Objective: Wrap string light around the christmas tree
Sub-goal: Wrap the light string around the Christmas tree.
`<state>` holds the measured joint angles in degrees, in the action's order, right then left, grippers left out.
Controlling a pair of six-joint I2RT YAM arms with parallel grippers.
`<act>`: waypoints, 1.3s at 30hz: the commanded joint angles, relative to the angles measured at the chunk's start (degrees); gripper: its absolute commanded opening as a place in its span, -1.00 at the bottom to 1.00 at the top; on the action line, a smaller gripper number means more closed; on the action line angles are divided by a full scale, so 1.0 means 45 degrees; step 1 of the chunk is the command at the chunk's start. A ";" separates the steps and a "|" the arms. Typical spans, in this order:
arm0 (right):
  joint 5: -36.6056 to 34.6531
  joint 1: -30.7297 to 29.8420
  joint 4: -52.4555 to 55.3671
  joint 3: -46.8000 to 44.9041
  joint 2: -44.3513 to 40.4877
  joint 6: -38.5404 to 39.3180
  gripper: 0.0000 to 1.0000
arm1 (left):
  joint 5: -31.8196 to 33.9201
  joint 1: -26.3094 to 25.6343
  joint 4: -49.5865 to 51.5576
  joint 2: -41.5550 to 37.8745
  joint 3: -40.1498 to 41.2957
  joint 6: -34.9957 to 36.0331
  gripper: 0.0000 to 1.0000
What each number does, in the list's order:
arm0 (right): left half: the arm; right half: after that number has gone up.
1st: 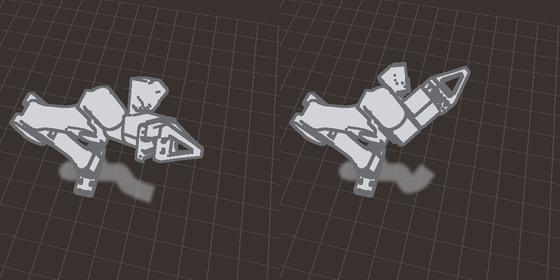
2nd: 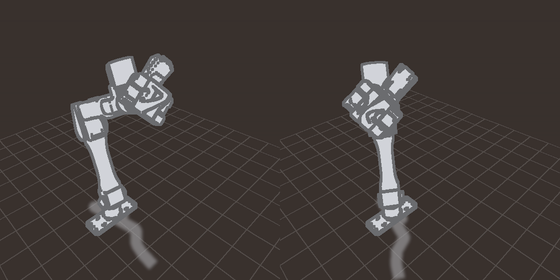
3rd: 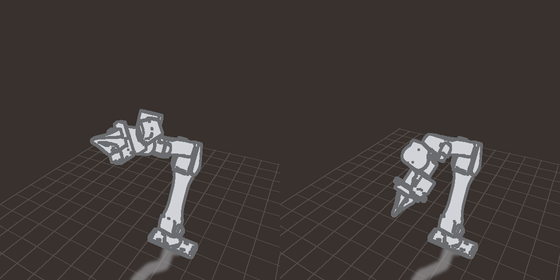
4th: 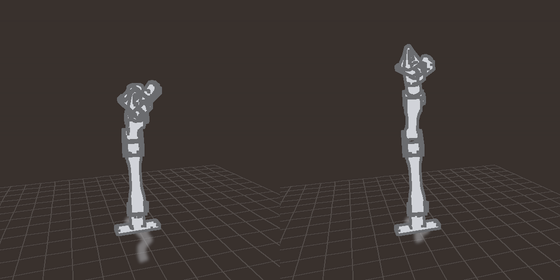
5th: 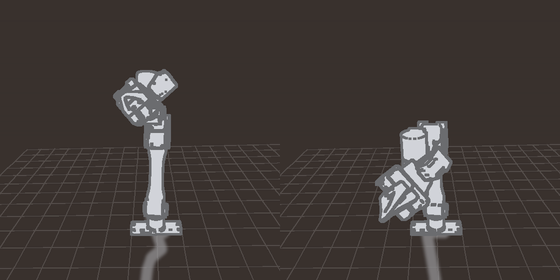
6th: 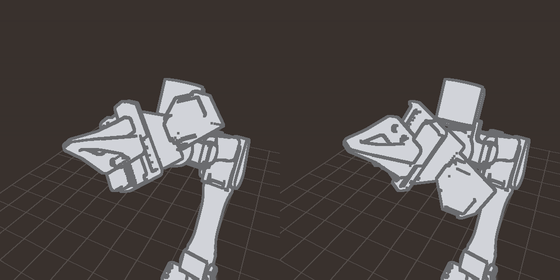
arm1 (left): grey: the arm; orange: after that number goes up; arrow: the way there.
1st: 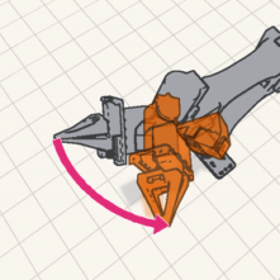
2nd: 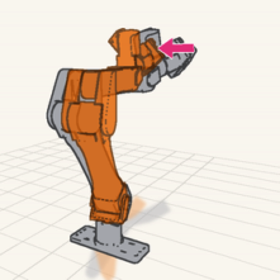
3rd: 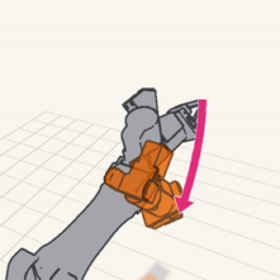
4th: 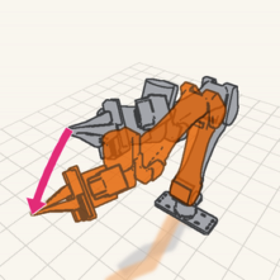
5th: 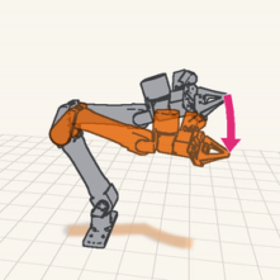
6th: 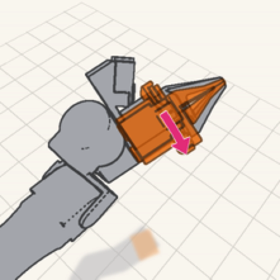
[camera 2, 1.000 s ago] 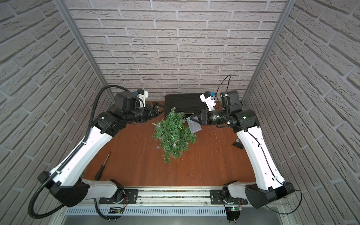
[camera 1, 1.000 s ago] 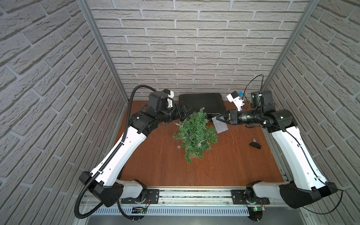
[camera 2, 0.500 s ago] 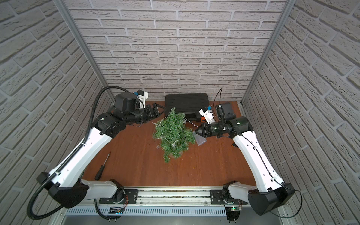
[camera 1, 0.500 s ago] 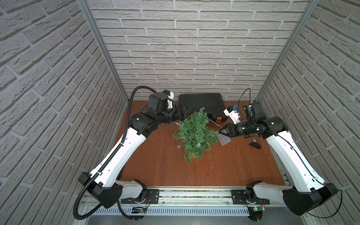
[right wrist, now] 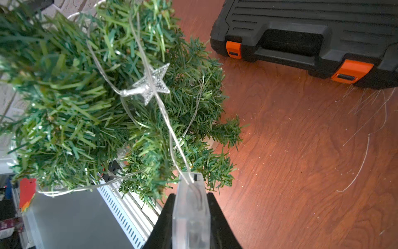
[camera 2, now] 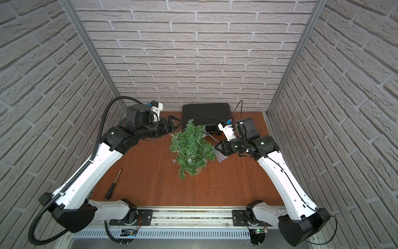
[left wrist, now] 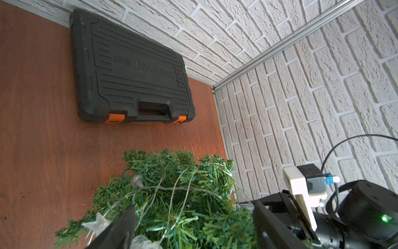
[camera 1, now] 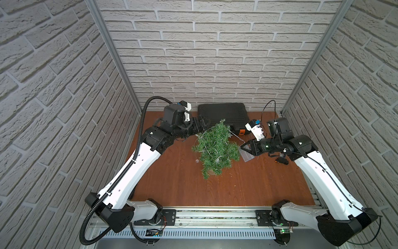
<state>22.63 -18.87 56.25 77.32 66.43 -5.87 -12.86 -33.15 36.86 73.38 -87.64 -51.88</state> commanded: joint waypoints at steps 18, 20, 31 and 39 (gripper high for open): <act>-0.2852 -0.0614 -0.4513 -0.1686 0.0479 0.3033 -0.46 | 0.0593 -0.0197 -0.1671 -0.1425 0.1359 0.0256 0.68; -0.2977 -0.0630 -0.4810 -0.1771 0.0679 0.3049 -0.47 | 0.0593 -0.0217 -0.1668 -0.1445 0.1392 0.0252 0.68; -0.3694 -0.0689 -0.5853 -0.2129 0.0062 0.2225 -0.36 | 0.1235 -0.0220 -0.1401 -0.1712 0.1483 0.0476 0.67; -0.7977 -0.0689 -0.6522 -0.2796 -0.2699 0.0580 0.32 | 0.5518 -0.0226 0.0148 -0.2338 0.1199 0.3242 0.96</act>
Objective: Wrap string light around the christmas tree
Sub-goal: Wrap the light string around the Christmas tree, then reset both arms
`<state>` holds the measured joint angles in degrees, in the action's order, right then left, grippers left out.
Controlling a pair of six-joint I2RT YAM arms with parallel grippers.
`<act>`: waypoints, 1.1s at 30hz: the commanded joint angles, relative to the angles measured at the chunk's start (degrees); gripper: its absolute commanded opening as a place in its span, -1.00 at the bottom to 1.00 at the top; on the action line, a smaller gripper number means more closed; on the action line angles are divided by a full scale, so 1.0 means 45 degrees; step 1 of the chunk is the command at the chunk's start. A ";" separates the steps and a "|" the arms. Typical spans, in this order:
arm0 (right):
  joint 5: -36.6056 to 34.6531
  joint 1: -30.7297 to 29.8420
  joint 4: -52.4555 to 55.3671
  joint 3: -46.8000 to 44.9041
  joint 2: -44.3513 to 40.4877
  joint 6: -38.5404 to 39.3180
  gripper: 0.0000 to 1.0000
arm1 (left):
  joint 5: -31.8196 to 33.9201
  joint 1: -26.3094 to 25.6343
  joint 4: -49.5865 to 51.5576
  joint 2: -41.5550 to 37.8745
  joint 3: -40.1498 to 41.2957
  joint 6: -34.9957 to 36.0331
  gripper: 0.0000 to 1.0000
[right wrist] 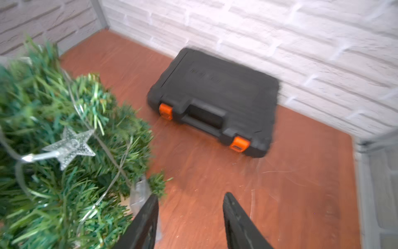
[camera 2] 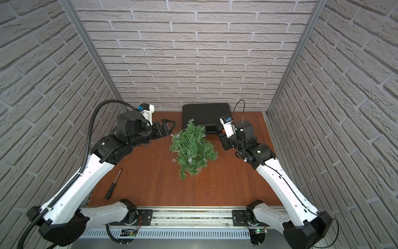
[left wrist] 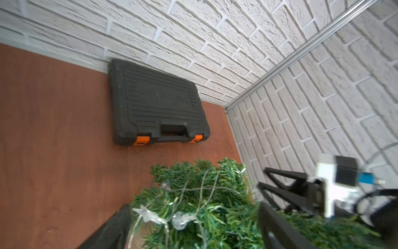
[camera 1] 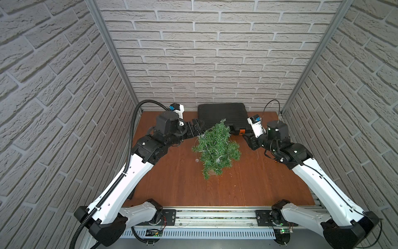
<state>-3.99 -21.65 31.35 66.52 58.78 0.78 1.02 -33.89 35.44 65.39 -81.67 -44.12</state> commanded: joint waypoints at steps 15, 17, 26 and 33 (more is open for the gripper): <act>-0.6224 0.0189 -0.5648 -0.5414 -0.1819 -0.0668 0.81 | 0.7984 0.3308 -0.3393 -0.1212 0.6922 0.4166 0.97; -0.6147 0.0456 -0.6987 -0.6370 -0.1640 -0.0426 0.83 | 0.8000 0.3969 -0.4274 -0.1185 0.7890 0.4707 0.96; -0.6927 0.1841 -1.0751 -0.9112 0.0291 -0.0864 0.86 | 0.5688 0.6708 -0.8650 -0.2575 1.2491 0.7805 0.96; -0.6893 0.2350 -1.3543 -1.0123 0.2454 -0.1132 0.85 | 0.3409 0.8056 -1.1798 -0.1947 1.4424 0.6979 0.96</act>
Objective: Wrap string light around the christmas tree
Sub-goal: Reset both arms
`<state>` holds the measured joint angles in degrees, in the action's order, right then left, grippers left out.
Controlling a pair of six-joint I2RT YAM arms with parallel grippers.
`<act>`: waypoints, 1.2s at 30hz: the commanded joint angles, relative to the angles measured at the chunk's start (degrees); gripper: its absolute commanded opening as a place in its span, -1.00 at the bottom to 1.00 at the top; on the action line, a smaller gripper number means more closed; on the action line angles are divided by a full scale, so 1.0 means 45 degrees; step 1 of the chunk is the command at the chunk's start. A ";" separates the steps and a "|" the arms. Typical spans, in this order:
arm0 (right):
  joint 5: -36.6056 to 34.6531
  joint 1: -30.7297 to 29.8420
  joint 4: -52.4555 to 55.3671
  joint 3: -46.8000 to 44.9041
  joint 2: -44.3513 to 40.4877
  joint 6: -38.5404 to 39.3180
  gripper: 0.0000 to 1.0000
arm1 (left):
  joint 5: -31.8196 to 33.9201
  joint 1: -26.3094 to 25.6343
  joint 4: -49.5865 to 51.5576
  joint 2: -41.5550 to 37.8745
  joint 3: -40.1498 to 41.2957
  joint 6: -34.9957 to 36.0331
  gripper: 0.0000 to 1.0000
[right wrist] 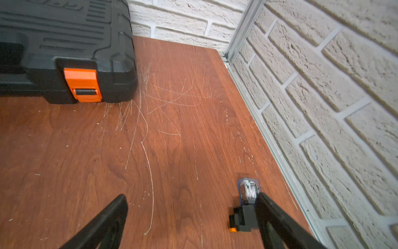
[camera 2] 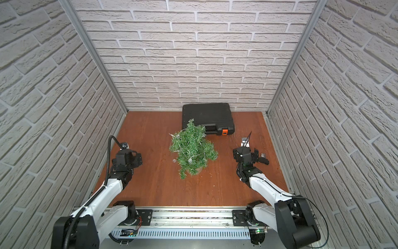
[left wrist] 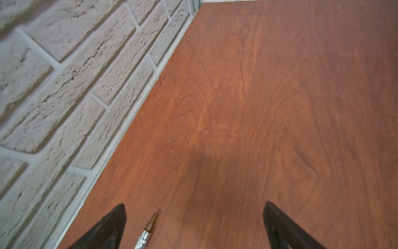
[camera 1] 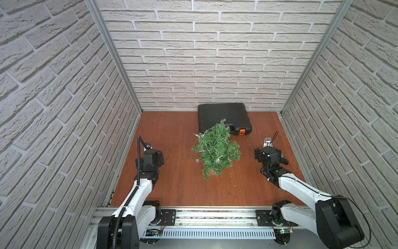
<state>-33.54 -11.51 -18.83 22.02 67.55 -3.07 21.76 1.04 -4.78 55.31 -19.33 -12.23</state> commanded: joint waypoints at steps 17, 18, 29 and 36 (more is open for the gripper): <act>0.3552 0.1391 -0.6452 -0.0094 0.4014 0.0414 0.84 | -0.4722 0.1461 -0.9782 0.6740 -0.0648 0.0567 0.96; 0.3554 0.1387 -0.6208 -0.0021 0.3954 0.0355 0.87 | -0.5146 0.1449 -1.0028 0.7046 -0.0653 0.0768 0.96; 0.3606 0.1423 -0.6044 -0.0022 0.3838 0.0316 0.99 | -0.4422 0.0920 -1.0650 0.7725 -0.0645 0.1223 0.97; 0.3620 0.1423 -0.6088 -0.0057 0.3817 0.0324 0.99 | -0.3665 0.0551 -1.0634 0.7709 -0.0626 0.1423 0.96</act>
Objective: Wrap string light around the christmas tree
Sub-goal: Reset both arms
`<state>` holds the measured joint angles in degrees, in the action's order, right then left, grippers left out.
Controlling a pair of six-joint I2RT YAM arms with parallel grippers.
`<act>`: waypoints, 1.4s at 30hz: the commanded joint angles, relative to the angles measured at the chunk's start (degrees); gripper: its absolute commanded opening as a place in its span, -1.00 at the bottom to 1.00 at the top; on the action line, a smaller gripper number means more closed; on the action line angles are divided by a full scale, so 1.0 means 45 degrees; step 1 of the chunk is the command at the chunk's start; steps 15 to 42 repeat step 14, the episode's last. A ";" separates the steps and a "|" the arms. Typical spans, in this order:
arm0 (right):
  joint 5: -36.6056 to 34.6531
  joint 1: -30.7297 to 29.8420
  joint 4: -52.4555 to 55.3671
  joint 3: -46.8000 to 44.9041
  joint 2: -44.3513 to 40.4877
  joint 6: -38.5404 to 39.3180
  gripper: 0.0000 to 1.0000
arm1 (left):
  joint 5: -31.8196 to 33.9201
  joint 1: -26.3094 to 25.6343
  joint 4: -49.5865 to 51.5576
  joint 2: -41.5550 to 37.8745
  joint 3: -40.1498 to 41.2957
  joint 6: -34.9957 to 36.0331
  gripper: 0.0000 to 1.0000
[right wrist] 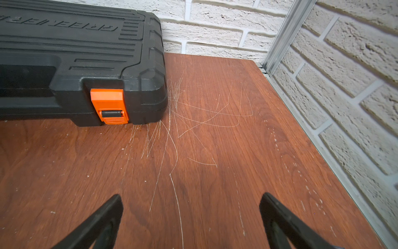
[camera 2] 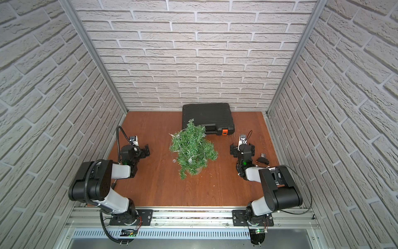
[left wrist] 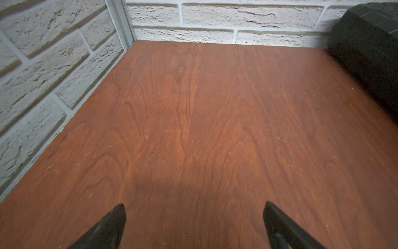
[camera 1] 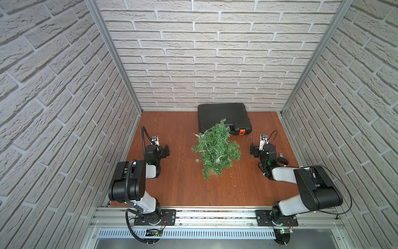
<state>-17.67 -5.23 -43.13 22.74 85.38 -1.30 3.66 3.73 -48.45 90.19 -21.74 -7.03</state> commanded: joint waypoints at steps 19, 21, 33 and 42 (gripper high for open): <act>0.0237 0.0092 -0.0696 -0.0229 -0.0165 -0.0065 0.99 | 0.0345 -0.0039 -0.0929 -0.0039 -0.0114 0.0263 0.97; 0.0237 0.0092 -0.0696 -0.0229 -0.0165 -0.0065 0.99 | 0.0345 -0.0039 -0.0929 -0.0039 -0.0114 0.0263 0.97; 0.0237 0.0092 -0.0696 -0.0229 -0.0165 -0.0065 0.99 | 0.0345 -0.0039 -0.0929 -0.0039 -0.0114 0.0263 0.97; 0.0237 0.0092 -0.0696 -0.0229 -0.0165 -0.0065 0.99 | 0.0345 -0.0039 -0.0929 -0.0039 -0.0114 0.0263 0.97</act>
